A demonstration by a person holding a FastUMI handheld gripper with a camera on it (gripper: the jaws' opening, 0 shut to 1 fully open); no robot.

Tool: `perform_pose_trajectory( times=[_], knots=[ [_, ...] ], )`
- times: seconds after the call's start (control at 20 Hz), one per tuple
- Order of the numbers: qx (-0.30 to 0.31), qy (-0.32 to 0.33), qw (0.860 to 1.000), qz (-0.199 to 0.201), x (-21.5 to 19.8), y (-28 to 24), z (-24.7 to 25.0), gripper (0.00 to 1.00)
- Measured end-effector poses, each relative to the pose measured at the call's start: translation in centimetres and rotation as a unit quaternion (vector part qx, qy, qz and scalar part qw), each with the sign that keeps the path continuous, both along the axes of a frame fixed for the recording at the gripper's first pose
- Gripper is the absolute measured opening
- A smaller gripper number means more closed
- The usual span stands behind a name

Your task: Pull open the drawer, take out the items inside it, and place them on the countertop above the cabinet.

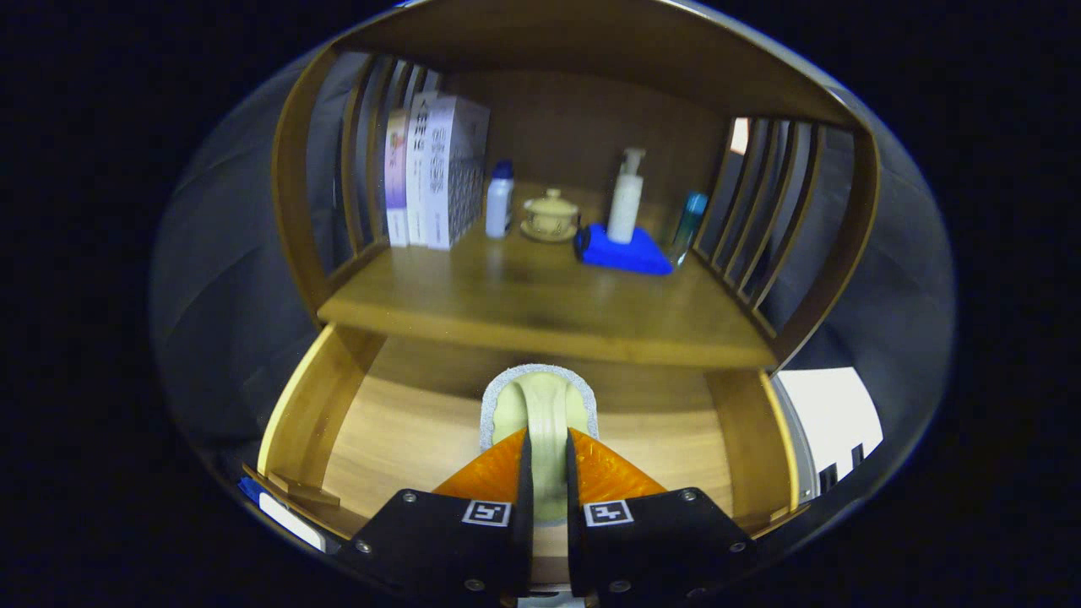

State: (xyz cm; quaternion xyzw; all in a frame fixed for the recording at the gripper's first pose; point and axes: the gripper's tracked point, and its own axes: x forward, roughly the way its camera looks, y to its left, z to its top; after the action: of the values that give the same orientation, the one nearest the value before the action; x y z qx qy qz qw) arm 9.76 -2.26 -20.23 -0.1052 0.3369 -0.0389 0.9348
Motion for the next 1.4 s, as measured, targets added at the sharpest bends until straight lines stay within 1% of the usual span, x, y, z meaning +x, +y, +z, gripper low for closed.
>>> perform_pose_trajectory(
  times=[0.2,0.35,0.55,0.7,0.85,1.0,1.15,1.3,1.4],
  knots=[
    [0.006,-0.044,0.999,-0.003,3.6,0.0,3.4,0.17],
    [-0.003,-0.065,0.998,-0.001,6.9,-0.6,4.3,0.17],
    [0.005,-0.09,0.996,0.009,11.8,-0.5,3.8,0.17],
    [-0.015,-0.095,0.995,0.013,14.5,-2.0,2.9,0.17],
    [0.006,-0.097,0.995,0.014,16.8,-2.2,1.5,0.17],
    [0.017,-0.088,0.996,0.015,18.4,-2.5,0.1,0.18],
    [0.035,-0.09,0.995,0.01,19.8,-2.5,-0.1,0.19],
    [0.047,-0.089,0.995,0.011,20.6,-2.6,-0.6,0.22],
    [0.042,-0.084,0.995,0.015,20.6,-2.9,-1.1,0.25]
  ],
)
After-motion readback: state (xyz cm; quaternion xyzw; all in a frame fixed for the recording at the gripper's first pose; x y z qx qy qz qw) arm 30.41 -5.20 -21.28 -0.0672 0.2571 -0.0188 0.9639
